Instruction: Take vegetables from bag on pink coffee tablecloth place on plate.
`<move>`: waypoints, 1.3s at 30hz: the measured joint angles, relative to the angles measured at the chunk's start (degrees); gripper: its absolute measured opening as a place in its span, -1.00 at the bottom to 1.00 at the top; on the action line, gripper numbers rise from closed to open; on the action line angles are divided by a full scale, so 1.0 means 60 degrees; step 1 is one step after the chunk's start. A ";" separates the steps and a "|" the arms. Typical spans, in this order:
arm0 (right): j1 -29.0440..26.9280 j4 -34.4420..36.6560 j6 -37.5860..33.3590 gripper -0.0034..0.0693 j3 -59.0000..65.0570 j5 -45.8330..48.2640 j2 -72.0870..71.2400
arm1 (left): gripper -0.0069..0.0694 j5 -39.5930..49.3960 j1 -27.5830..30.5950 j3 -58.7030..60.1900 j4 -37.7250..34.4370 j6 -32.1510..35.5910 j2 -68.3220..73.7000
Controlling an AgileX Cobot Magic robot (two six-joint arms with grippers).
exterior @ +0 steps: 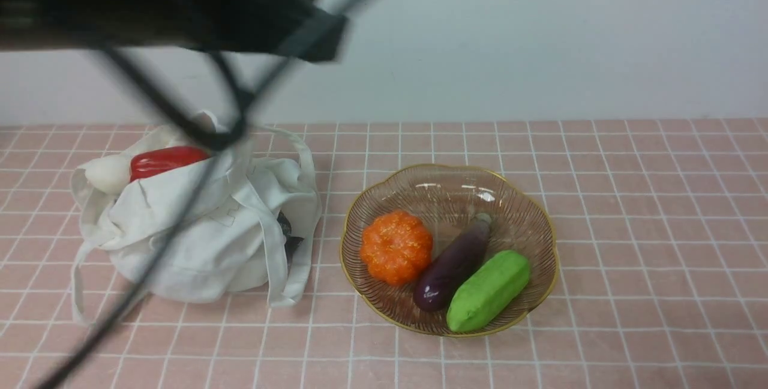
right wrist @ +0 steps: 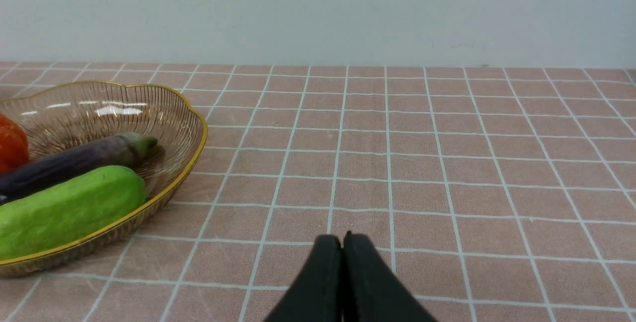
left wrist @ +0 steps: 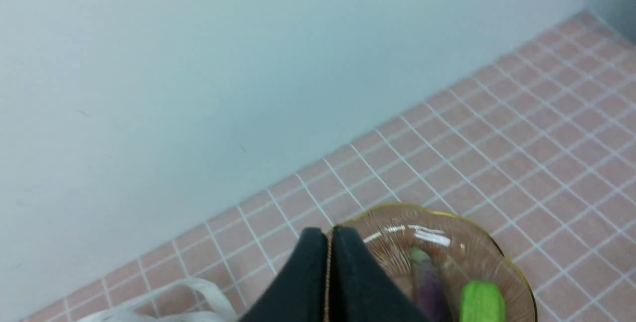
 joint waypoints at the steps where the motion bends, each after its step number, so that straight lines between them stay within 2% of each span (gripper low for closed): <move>1: 0.0000 0.0000 0.0000 -0.95 0.0000 0.0000 0.0000 | -0.83 -0.0045 0.0000 0.0282 0.0183 -0.0269 -0.0455; 7: 0.0000 0.0000 0.0000 -0.95 0.0000 0.0000 0.0000 | -0.83 -0.1257 0.0000 0.3127 0.0405 -0.1884 -0.3200; 13: 0.0000 0.0000 0.0000 -0.95 0.0000 0.0000 0.0000 | -0.83 -0.2625 0.0000 0.5568 0.0439 -0.2752 -0.5277; 22: 0.0000 0.0009 0.0000 -0.95 0.0000 0.0000 0.0000 | -0.83 -0.2699 0.0000 0.7128 0.0493 -0.2813 -0.6663; 33: 0.0000 0.0009 0.0000 -0.95 0.0000 0.0000 0.0000 | -0.83 -0.2486 0.0000 0.7272 0.0941 -0.2701 -0.6698; 37: 0.0000 0.0009 0.0000 -0.95 0.0000 0.0000 0.0000 | -0.83 -0.2478 0.0000 0.7272 0.0860 -0.2428 -0.6717; 39: 0.0000 0.0009 0.0000 -0.95 0.0000 0.0000 0.0000 | -0.83 -0.2475 0.0000 0.7276 0.0486 -0.1775 -0.6719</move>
